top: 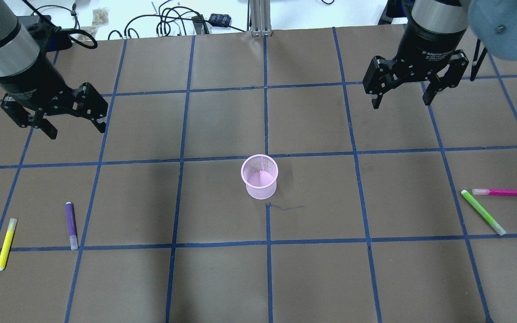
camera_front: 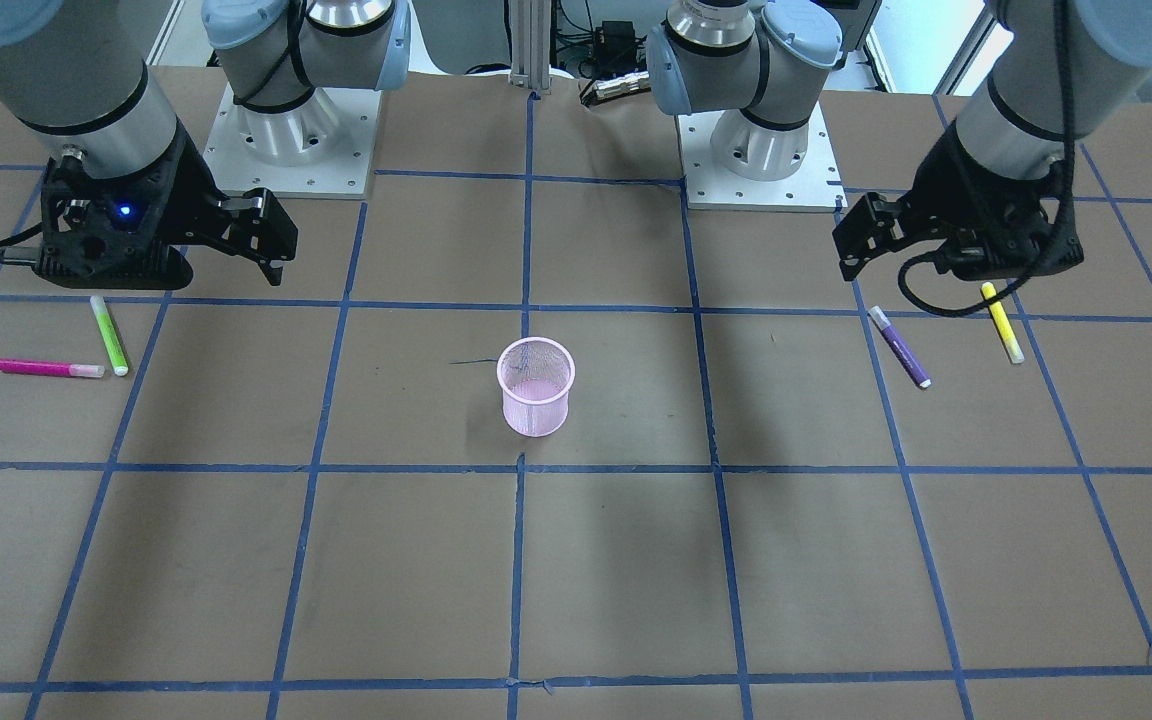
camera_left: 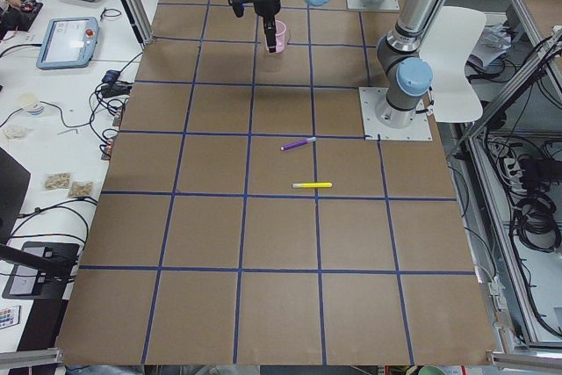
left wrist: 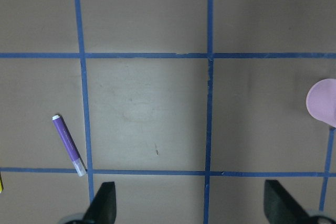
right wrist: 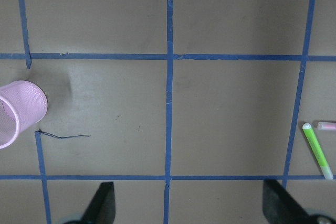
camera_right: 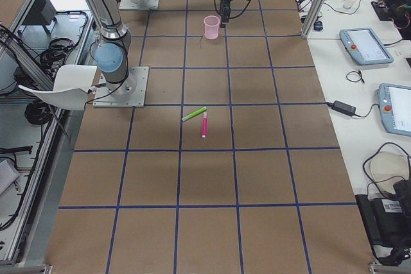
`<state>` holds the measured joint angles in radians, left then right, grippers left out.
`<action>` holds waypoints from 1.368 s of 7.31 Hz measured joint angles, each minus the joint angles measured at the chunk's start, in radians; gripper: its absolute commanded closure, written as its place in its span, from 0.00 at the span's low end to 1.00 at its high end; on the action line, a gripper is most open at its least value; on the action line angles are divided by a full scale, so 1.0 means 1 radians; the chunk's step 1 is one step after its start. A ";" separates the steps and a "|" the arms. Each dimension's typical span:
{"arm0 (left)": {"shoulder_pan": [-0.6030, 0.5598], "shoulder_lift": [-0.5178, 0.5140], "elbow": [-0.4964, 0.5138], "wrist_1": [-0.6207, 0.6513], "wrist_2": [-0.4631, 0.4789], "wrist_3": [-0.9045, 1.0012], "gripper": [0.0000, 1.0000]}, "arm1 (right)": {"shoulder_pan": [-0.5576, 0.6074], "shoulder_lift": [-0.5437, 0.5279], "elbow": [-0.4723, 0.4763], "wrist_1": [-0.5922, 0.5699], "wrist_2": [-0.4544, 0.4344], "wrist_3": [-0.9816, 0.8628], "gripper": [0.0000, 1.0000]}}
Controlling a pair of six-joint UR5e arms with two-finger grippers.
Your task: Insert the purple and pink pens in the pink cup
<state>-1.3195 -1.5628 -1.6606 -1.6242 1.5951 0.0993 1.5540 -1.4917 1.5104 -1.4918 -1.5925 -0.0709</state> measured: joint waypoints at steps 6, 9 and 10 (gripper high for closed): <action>0.334 -0.191 -0.218 0.274 0.000 0.182 0.06 | -0.319 0.003 0.051 -0.039 -0.044 -0.815 0.00; 0.385 -0.271 -0.275 0.365 -0.002 0.233 0.06 | -0.514 0.005 0.194 -0.236 -0.041 -1.328 0.00; 0.408 -0.293 -0.288 0.392 -0.002 0.244 0.07 | -0.580 0.010 0.256 -0.331 -0.040 -1.494 0.00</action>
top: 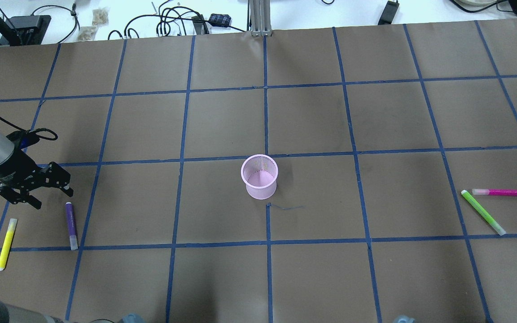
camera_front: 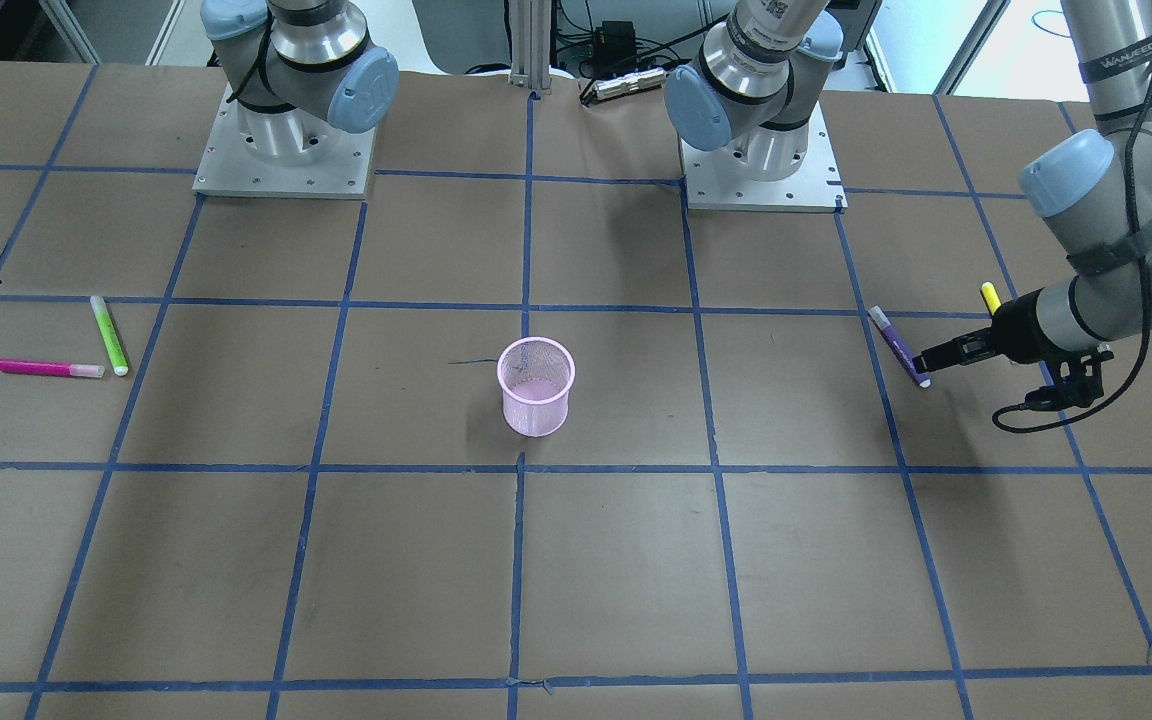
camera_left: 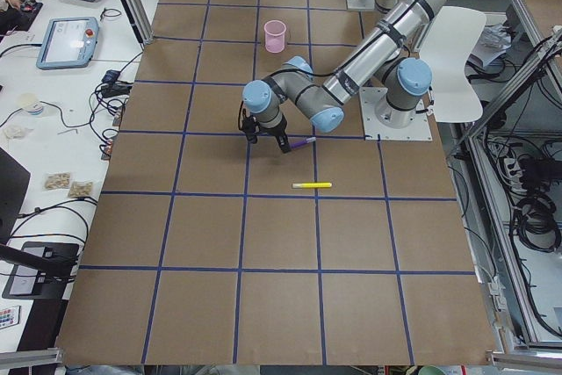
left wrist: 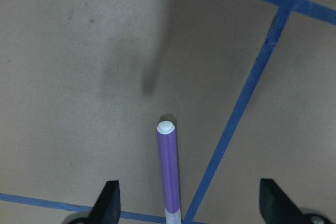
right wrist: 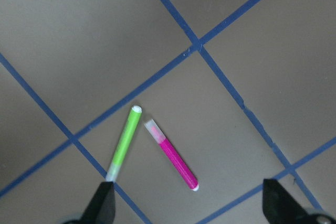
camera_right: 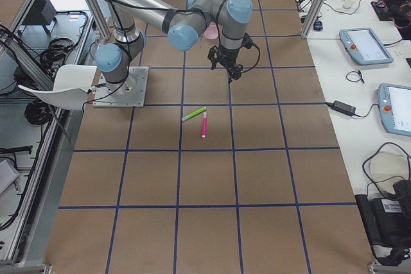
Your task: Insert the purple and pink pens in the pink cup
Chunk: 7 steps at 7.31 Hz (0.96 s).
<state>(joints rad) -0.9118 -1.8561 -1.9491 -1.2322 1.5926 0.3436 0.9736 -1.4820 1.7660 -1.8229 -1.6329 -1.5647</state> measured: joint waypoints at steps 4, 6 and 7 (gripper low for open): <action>0.026 -0.060 -0.007 0.032 0.003 0.025 0.20 | -0.123 0.108 0.116 -0.254 0.013 -0.482 0.00; 0.023 -0.068 -0.008 0.030 -0.002 0.022 0.20 | -0.161 0.178 0.122 -0.284 0.041 -0.603 0.00; 0.020 -0.068 -0.011 0.027 -0.002 0.022 0.20 | -0.169 0.202 0.129 -0.302 0.045 -0.641 0.00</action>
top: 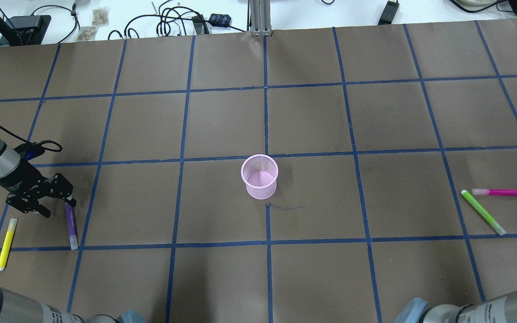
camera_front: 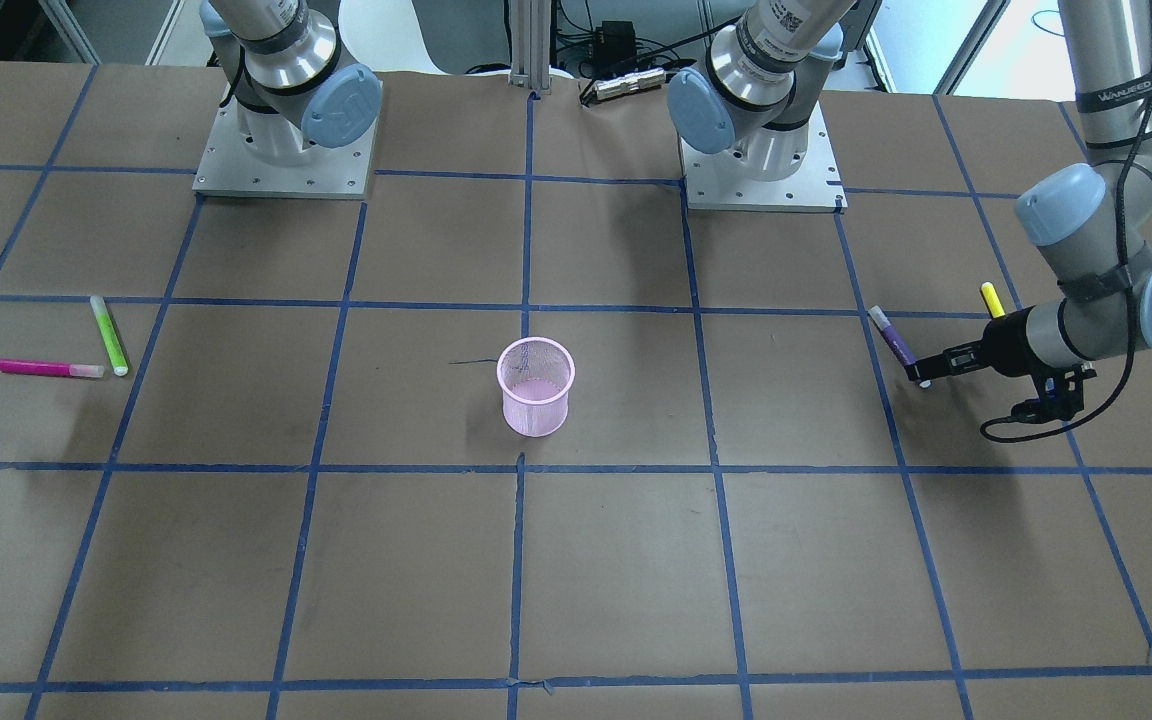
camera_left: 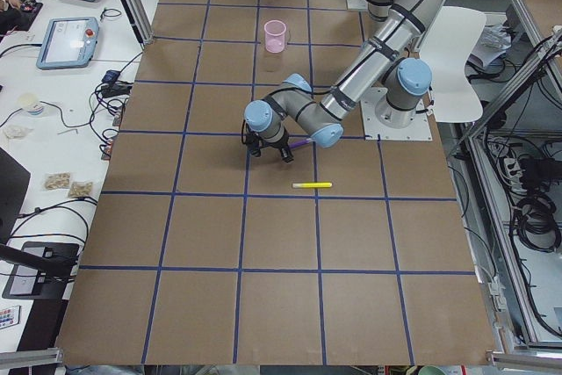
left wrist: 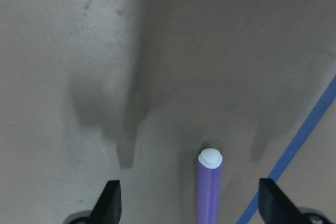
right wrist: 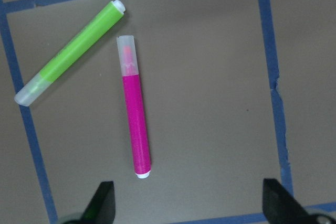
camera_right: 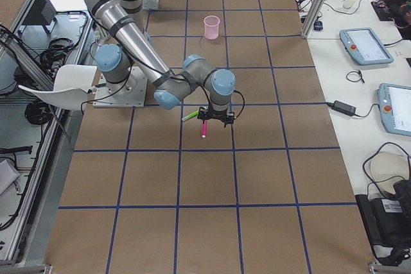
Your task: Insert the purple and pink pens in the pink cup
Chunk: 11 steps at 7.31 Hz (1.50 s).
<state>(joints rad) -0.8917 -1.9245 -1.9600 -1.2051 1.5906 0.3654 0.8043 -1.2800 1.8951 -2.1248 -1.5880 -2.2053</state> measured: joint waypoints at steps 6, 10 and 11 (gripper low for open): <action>-0.004 -0.024 0.004 0.006 -0.013 0.006 0.39 | -0.038 0.017 0.180 -0.250 -0.002 -0.127 0.05; -0.005 -0.028 0.005 0.006 -0.020 0.009 0.98 | -0.046 0.020 0.204 -0.261 -0.006 -0.140 0.23; -0.005 -0.028 0.006 0.005 -0.020 0.009 1.00 | -0.047 0.021 0.209 -0.261 -0.009 -0.136 0.47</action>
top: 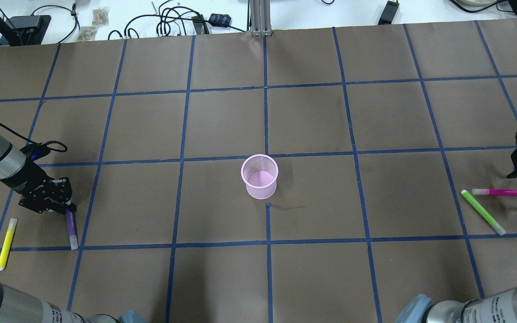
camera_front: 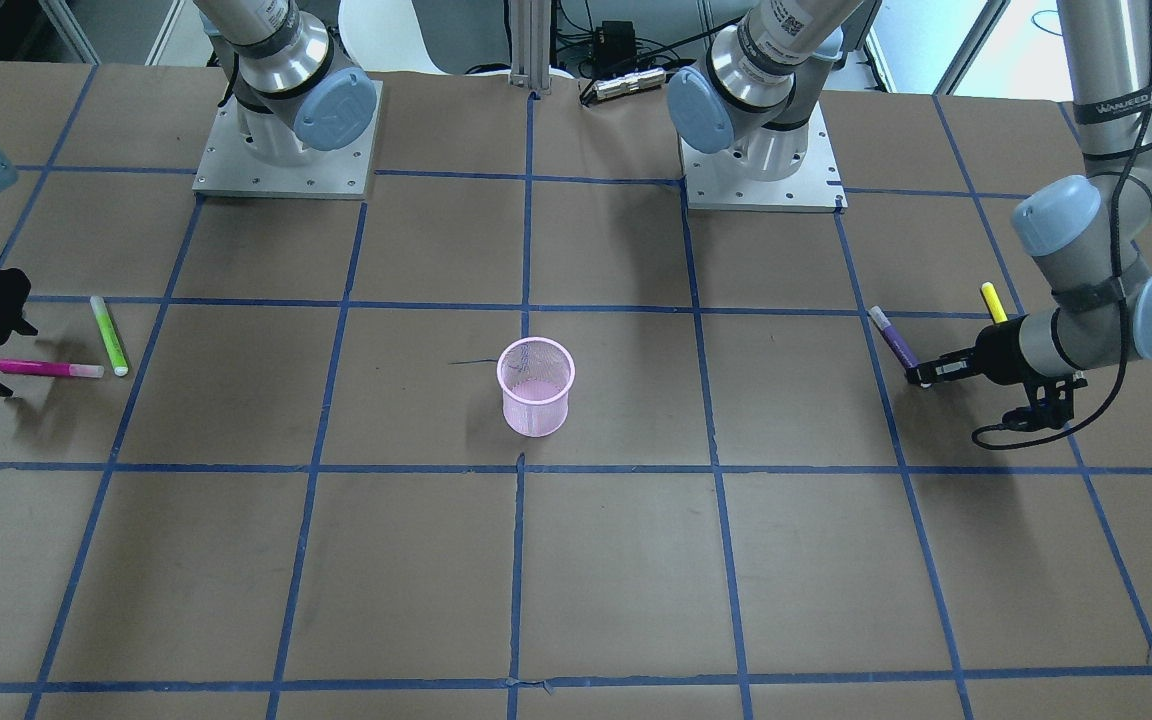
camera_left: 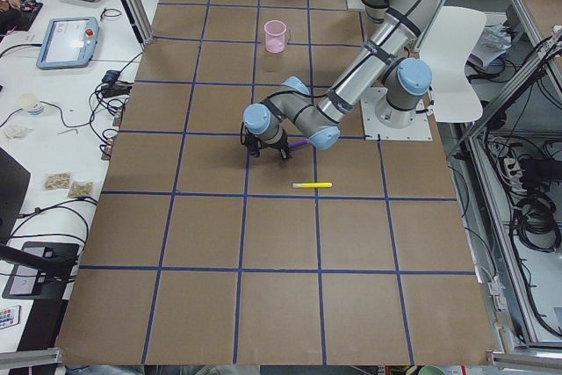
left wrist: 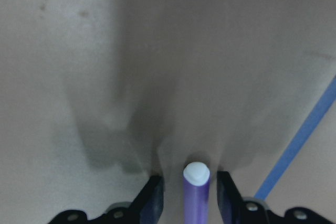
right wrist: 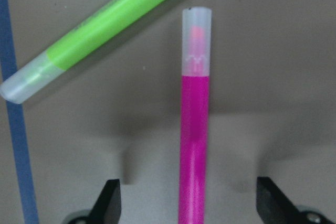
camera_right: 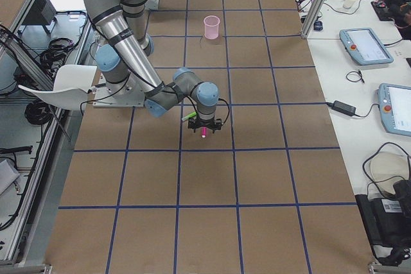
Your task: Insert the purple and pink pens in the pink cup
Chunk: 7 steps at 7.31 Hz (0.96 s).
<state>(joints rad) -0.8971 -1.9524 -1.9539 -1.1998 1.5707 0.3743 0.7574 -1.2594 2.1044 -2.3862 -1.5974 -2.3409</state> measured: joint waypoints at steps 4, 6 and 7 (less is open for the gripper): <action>-0.029 0.045 0.024 -0.024 0.007 -0.009 1.00 | 0.000 -0.005 -0.003 -0.002 -0.005 0.004 1.00; -0.052 0.075 0.094 -0.133 0.012 -0.013 1.00 | 0.011 -0.028 -0.022 -0.025 -0.013 0.025 1.00; -0.058 0.084 0.130 -0.182 0.013 -0.021 1.00 | 0.038 -0.045 -0.044 -0.028 -0.016 0.052 1.00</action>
<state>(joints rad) -0.9553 -1.8687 -1.8241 -1.3821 1.5838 0.3531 0.7949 -1.3044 2.0599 -2.4147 -1.6138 -2.2892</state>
